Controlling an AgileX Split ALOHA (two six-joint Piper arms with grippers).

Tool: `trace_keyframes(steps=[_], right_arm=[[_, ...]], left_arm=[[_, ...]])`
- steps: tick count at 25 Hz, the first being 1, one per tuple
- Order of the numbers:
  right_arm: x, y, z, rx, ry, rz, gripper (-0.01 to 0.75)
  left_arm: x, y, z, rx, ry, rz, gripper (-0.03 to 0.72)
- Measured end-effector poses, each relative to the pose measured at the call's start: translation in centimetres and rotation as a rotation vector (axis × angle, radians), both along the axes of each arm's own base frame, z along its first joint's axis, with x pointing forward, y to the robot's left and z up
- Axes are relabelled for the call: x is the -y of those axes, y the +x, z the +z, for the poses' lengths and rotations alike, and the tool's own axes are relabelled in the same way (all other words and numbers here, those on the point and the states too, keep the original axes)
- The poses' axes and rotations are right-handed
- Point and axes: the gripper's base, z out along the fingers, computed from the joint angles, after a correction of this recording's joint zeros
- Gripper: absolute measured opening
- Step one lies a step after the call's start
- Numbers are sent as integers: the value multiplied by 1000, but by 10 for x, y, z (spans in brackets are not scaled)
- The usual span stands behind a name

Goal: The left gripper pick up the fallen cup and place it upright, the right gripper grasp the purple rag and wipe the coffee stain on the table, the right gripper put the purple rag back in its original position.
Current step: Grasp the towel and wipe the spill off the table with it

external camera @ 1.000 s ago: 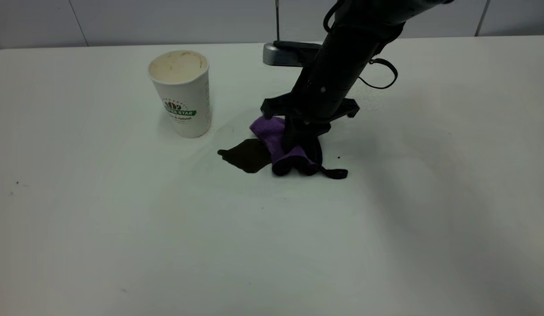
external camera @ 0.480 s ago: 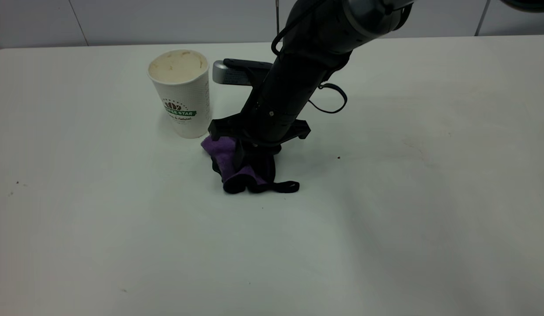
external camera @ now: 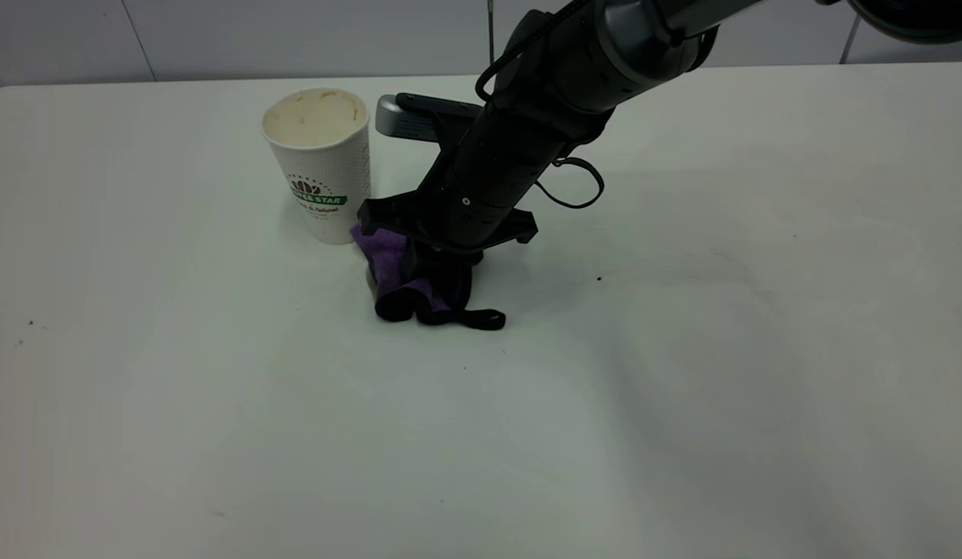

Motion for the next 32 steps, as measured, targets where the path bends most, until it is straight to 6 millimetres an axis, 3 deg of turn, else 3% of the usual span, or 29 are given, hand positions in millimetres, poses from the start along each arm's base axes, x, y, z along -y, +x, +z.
trace_keyframes(steps=[8,20,24,32], right_arm=[[14,9,0,-22,1,-26,64],[-26,-24,-1,-30,-4,79,64],[-14,-15,-1,-41,-3,53,64],[42,27,-1,-26,3,-92,64]], left_arm=[[0,0,0,0,0,0,536],[0,0,0,0,0,0,536],[0,0,0,0,0,0,536],[0,0,0,0,0,0,536]])
